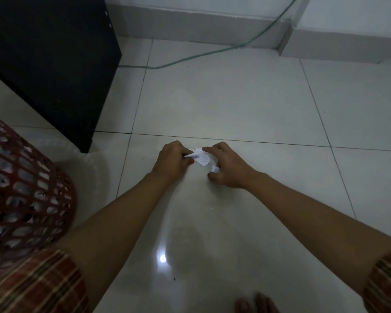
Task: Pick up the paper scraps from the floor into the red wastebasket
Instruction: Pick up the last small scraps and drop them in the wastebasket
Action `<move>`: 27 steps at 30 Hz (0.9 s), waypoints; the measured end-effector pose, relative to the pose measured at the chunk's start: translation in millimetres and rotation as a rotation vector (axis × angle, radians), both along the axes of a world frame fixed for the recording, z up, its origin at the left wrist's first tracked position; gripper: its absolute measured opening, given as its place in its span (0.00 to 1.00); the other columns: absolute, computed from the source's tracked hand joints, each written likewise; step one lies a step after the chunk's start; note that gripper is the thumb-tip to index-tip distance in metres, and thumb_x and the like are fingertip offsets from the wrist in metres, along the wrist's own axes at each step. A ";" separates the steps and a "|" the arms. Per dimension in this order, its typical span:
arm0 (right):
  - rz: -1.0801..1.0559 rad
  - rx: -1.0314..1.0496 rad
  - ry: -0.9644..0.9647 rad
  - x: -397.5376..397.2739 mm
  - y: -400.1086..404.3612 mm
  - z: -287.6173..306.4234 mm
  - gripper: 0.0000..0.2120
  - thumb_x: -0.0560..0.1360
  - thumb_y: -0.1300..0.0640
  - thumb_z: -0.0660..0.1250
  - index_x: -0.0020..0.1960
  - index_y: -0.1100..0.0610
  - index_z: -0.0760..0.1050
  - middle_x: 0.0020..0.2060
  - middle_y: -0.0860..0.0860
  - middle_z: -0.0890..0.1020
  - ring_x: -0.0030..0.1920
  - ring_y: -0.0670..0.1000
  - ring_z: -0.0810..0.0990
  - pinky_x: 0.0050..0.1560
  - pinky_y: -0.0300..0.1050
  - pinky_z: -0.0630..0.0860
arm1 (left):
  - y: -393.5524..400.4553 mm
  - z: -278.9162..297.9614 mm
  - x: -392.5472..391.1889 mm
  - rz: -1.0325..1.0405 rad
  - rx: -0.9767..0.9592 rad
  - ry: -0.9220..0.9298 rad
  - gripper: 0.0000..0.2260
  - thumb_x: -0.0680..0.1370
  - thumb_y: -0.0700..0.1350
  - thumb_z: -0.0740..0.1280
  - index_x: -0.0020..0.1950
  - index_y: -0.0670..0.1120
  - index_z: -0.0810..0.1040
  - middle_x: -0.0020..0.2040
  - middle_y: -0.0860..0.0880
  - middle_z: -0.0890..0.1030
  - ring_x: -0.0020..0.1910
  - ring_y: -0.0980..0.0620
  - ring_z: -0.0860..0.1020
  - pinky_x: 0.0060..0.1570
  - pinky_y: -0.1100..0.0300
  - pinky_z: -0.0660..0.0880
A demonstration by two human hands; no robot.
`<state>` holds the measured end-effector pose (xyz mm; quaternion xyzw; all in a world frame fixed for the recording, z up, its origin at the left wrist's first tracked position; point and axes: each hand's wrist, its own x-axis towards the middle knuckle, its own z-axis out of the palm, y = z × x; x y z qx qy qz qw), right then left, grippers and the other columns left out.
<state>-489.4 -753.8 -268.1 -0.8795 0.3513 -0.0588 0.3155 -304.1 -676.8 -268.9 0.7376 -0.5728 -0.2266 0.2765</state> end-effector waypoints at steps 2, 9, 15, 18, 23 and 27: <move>0.042 0.016 0.046 1.8 -5.9 3.6 0.35 0.71 0.60 0.71 0.75 0.53 0.63 0.65 0.52 0.67 0.47 0.47 0.72 0.48 0.37 0.68 | -0.5 -3.2 -3.2 0.056 -0.024 0.014 0.07 0.73 0.43 0.73 0.46 0.39 0.86 0.45 0.41 0.78 0.45 0.49 0.74 0.41 0.59 0.65; 0.090 -0.030 0.079 7.6 -17.0 5.7 0.30 0.74 0.57 0.71 0.74 0.50 0.66 0.62 0.51 0.70 0.45 0.45 0.70 0.48 0.37 0.65 | -4.0 -5.6 -2.0 0.035 -0.022 0.019 0.09 0.75 0.43 0.71 0.41 0.38 0.85 0.33 0.42 0.81 0.35 0.44 0.80 0.40 0.49 0.77; 0.114 -0.111 0.088 9.3 -11.7 4.7 0.22 0.77 0.49 0.67 0.71 0.47 0.71 0.53 0.51 0.72 0.43 0.49 0.72 0.42 0.40 0.65 | 5.0 -10.6 -7.2 0.009 -0.074 -0.064 0.05 0.75 0.35 0.68 0.42 0.36 0.84 0.38 0.38 0.81 0.37 0.43 0.77 0.36 0.53 0.71; 0.145 -0.190 0.068 8.5 -9.8 3.9 0.18 0.78 0.50 0.66 0.66 0.51 0.76 0.51 0.54 0.73 0.40 0.50 0.71 0.41 0.41 0.64 | 8.8 -16.6 -6.5 0.013 -0.083 -0.089 0.05 0.74 0.33 0.67 0.41 0.36 0.81 0.37 0.38 0.79 0.37 0.42 0.75 0.36 0.57 0.64; 0.129 -0.236 0.041 18.7 -4.1 -4.6 0.12 0.77 0.62 0.64 0.58 0.58 0.80 0.46 0.58 0.77 0.42 0.60 0.78 0.39 0.47 0.69 | 10.2 -16.5 -6.6 0.033 -0.095 -0.054 0.04 0.74 0.32 0.67 0.42 0.35 0.82 0.38 0.36 0.80 0.38 0.41 0.77 0.37 0.51 0.71; 0.025 -0.160 -0.023 23.4 5.4 -7.9 0.16 0.75 0.56 0.59 0.56 0.60 0.81 0.42 0.54 0.77 0.41 0.57 0.77 0.39 0.42 0.67 | 14.0 -15.0 -3.5 0.049 -0.109 -0.027 0.04 0.74 0.33 0.68 0.42 0.36 0.83 0.39 0.38 0.82 0.39 0.42 0.78 0.39 0.50 0.74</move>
